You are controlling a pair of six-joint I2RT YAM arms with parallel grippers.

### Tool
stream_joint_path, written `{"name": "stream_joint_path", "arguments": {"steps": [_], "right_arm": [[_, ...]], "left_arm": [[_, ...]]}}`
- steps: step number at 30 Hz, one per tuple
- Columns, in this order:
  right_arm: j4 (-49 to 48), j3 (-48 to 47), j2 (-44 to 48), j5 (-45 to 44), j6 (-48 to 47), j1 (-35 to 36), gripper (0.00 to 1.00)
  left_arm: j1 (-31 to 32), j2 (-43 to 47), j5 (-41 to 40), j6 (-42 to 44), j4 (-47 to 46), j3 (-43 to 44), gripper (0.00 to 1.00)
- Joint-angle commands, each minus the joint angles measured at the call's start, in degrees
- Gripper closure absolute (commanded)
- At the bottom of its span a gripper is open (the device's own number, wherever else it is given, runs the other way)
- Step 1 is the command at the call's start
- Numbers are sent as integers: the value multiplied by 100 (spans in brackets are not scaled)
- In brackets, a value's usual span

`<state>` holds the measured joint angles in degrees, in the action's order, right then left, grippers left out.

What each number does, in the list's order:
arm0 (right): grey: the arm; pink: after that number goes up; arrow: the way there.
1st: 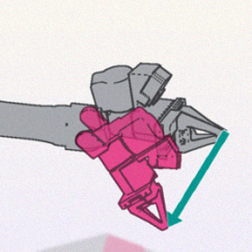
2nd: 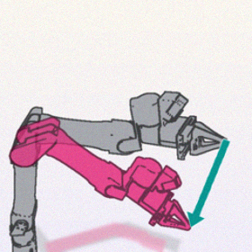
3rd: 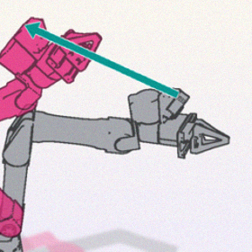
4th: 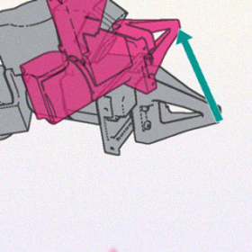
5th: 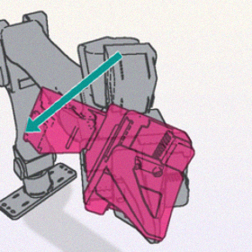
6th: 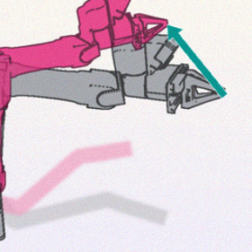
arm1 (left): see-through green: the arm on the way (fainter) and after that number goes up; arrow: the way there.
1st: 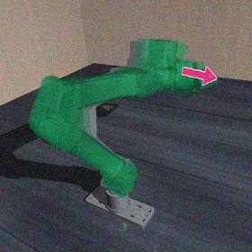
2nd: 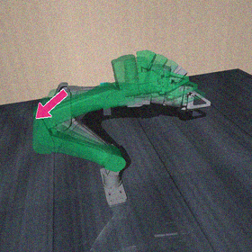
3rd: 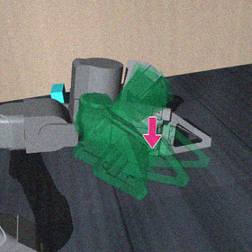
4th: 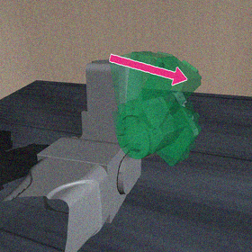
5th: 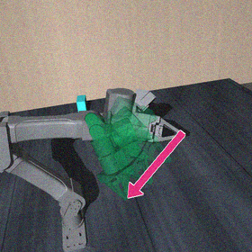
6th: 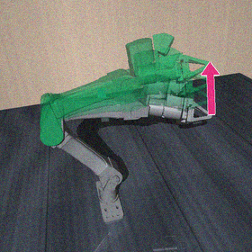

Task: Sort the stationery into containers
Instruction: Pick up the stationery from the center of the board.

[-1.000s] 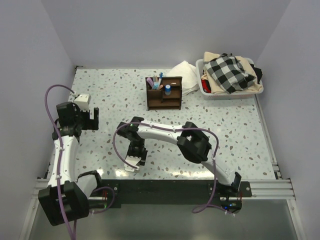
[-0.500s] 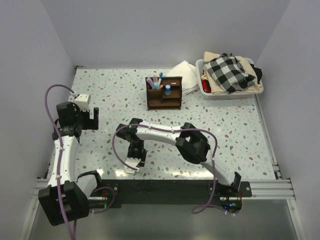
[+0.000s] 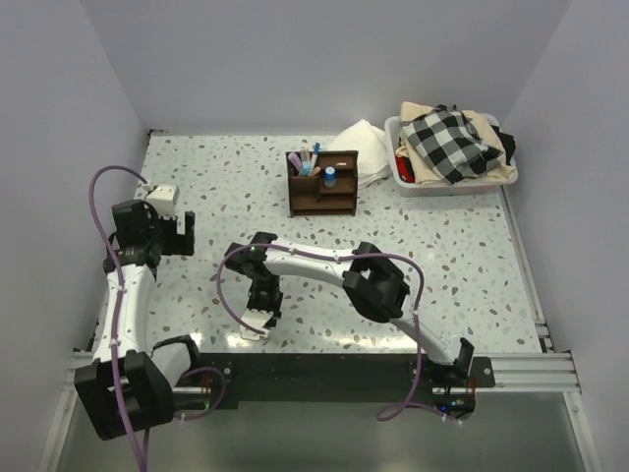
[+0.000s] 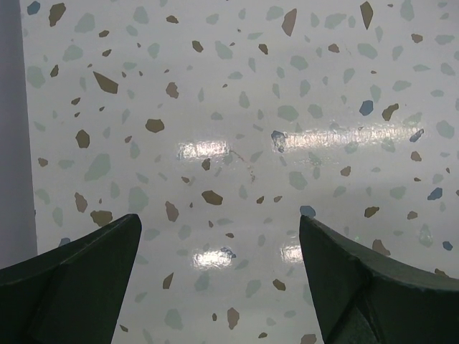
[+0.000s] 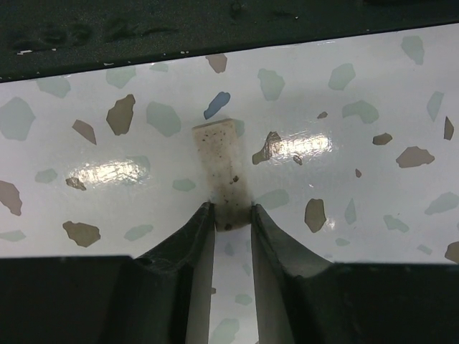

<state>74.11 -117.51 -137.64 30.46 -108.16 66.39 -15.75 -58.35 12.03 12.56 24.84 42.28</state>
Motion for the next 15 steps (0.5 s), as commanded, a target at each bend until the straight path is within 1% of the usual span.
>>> {"name": "stream_joint_path", "arguments": {"steps": [1, 3, 6, 7, 9, 10, 12, 13, 15], "right_arm": [[96, 290, 88, -365, 451, -99, 98], [95, 352, 237, -330, 760, -187, 100], [-106, 431, 553, -93, 1663, -521, 100], [-377, 535, 641, 20, 2354, -713, 100], [-711, 720, 878, 65, 3069, -890, 100], [-1183, 982, 1141, 74, 3986, -1065, 100], [-1590, 1308, 1388, 109, 4791, -1242, 100], [-2132, 1719, 1677, 75, 5692, -1390, 100], [-2636, 2143, 1942, -14, 6532, -1549, 100]], "left_arm": [[-42, -71, 176, -16, -252, 104, 3], [-25, -133, 246, 27, -252, 140, 3], [-34, -264, 474, 159, -295, 219, 4], [-34, -317, 615, 203, -330, 306, 6], [-25, -484, 1096, 387, -304, 438, 10], [-16, -554, 1186, 423, -296, 587, 12], [36, -791, 1266, 432, -331, 737, 12], [89, -879, 1240, 441, -366, 886, 13], [247, -1125, 1144, 511, -436, 1001, 13]]}}
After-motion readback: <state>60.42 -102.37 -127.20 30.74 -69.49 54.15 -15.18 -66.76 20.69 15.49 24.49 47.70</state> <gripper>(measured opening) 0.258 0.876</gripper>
